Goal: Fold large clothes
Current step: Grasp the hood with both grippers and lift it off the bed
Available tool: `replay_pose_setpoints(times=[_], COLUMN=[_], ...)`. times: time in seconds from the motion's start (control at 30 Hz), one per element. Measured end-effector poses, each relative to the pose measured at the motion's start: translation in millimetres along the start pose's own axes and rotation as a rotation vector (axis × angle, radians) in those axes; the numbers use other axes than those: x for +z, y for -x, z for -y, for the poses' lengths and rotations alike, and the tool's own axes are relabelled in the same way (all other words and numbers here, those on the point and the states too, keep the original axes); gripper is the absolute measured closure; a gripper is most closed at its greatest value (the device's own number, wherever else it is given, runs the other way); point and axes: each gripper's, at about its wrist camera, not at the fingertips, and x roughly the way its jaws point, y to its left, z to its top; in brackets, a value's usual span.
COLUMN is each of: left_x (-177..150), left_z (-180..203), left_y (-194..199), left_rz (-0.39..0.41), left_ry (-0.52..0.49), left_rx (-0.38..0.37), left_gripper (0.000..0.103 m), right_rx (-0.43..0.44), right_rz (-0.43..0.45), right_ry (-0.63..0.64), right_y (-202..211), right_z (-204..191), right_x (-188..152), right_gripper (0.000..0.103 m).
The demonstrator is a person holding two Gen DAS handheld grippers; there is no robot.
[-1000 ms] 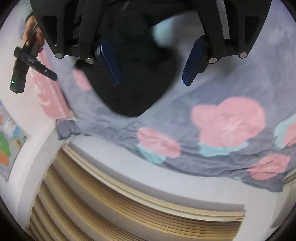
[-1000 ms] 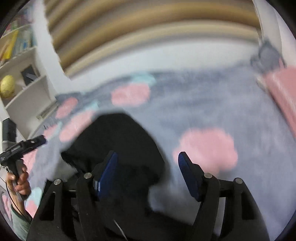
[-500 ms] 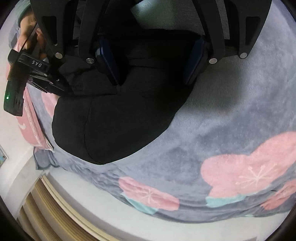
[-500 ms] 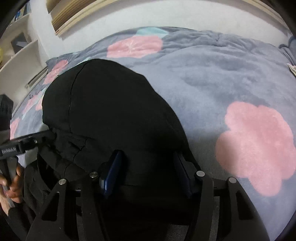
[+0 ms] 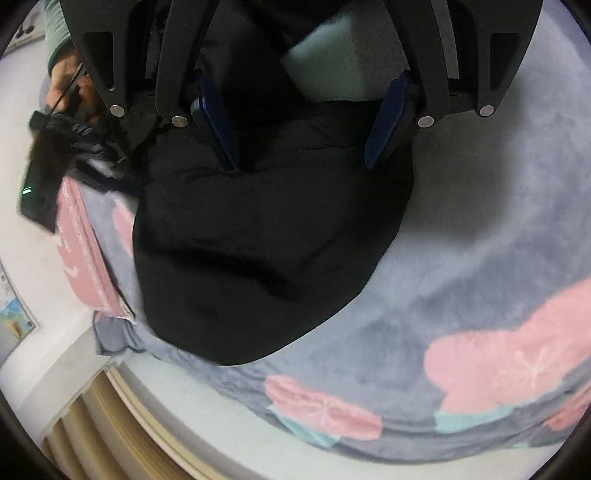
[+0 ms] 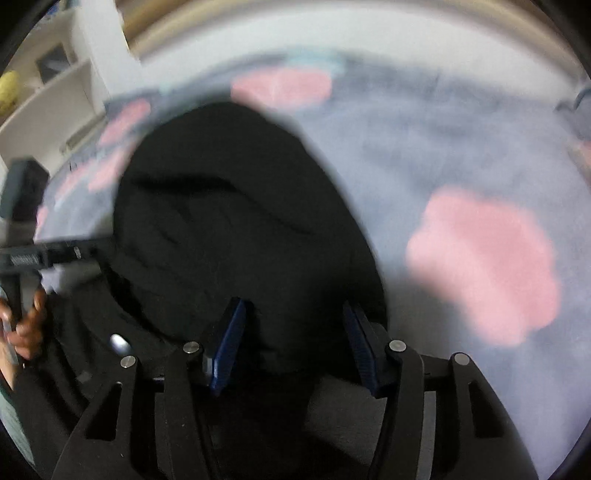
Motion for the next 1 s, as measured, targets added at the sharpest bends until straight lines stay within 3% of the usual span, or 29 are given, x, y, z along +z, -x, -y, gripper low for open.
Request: replay_pose_setpoints(times=[0.2,0.37,0.47,0.53,0.6,0.67,0.8,0.87,0.9,1.0], left_x=[-2,4,22,39,59,71,78,75,73,68], left_z=[24,39,37,33,22,11,-13,-21,-23,-16], left_y=[17,89,111,111,90,61,7,-16,-26,-43], left_rz=[0.090,0.273,0.299,0.276,0.184,0.107,0.048,0.006,-0.024,-0.046], left_ry=[-0.107,-0.090,-0.049,-0.052,-0.068,-0.049,0.009,0.045,0.059,0.050], left_rx=[0.090,-0.050,-0.066,-0.040,-0.011,-0.019,-0.016,-0.072,-0.103,-0.030], left_gripper=[0.032,0.031,0.024,0.023,0.023,0.023,0.023,0.023,0.023,0.026], right_rx=[0.022,0.087,0.040,0.036,0.075,0.102,0.151,0.176,0.184,0.156], right_rz=[0.022,0.071,0.122,0.132,0.106,0.076,0.016,-0.043,-0.068,-0.091], right_ry=[-0.031,-0.062,-0.029,-0.030,-0.061,-0.090,-0.114,-0.129,-0.138,-0.119], right_y=[5,56,80,80,64,46,0,-25,-34,-37], right_z=[5,12,16,22,31,37,44,41,40,32], right_x=[1,17,36,49,61,66,72,70,68,68], right_gripper=[0.045,0.041,0.022,0.022,0.022,0.022,0.022,0.023,0.026,0.051])
